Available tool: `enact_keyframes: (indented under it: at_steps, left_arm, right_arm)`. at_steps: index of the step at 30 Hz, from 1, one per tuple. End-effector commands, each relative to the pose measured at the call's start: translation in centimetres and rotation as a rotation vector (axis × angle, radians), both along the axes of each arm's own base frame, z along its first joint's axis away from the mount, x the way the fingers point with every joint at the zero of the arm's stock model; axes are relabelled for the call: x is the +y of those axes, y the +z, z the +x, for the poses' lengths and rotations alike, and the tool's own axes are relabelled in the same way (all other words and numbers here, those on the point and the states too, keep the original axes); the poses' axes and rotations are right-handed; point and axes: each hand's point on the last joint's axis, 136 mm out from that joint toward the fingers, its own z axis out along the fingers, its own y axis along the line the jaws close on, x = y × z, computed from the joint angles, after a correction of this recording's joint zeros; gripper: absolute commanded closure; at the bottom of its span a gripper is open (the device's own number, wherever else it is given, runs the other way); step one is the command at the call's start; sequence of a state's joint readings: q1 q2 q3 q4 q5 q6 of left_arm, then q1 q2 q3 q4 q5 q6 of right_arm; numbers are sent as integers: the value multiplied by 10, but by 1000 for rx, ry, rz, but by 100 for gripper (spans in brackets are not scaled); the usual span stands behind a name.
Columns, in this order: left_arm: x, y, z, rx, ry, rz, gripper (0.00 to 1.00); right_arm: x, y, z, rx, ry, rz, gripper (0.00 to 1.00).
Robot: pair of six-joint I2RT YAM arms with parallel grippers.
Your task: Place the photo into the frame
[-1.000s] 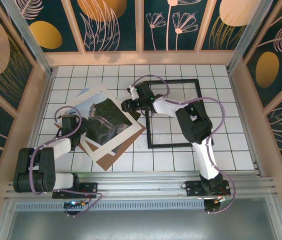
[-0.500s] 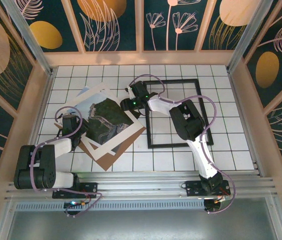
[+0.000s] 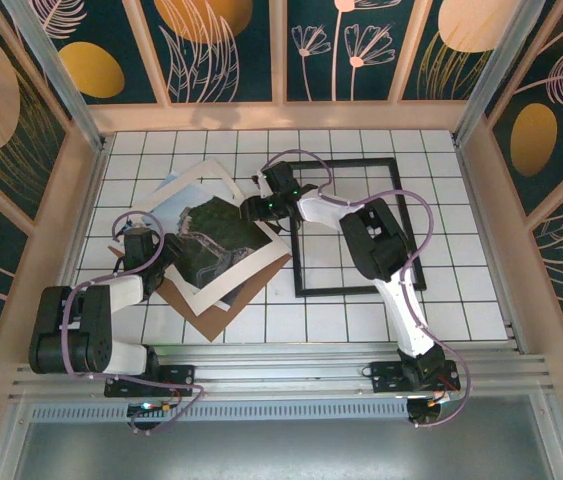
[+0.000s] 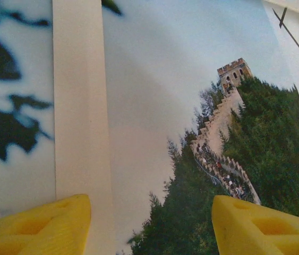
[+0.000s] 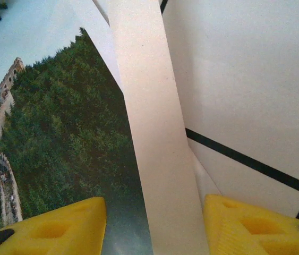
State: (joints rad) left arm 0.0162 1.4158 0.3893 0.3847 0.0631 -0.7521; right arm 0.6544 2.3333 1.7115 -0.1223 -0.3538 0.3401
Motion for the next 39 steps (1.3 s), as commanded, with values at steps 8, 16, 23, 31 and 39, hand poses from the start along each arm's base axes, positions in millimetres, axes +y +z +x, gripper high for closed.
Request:
enact_keyframes:
  at_steps: [8,16,23,31,39]
  left_arm:
    - [-14,11,15,-33,-23,-96,34]
    - [-17,20,17,-68,-34,-115,34]
    - [-17,14,15,-55,-36,-115,33]
    - [-15,7,12,-41,-21,-107,32]
    - [-12,7,12,-36,-16,-91,31]
  right_arm:
    - [-2,-1,-22,62,3,-7,47]
    - [-9,-17,-23,-28,-10,-213,48]
    - [-8,-32,-23,-83,-17,-361,51]
    - [-7,-33,-20,-155,-19,-458,61]
    - [-4,-25,-17,-199,-13,-496,72]
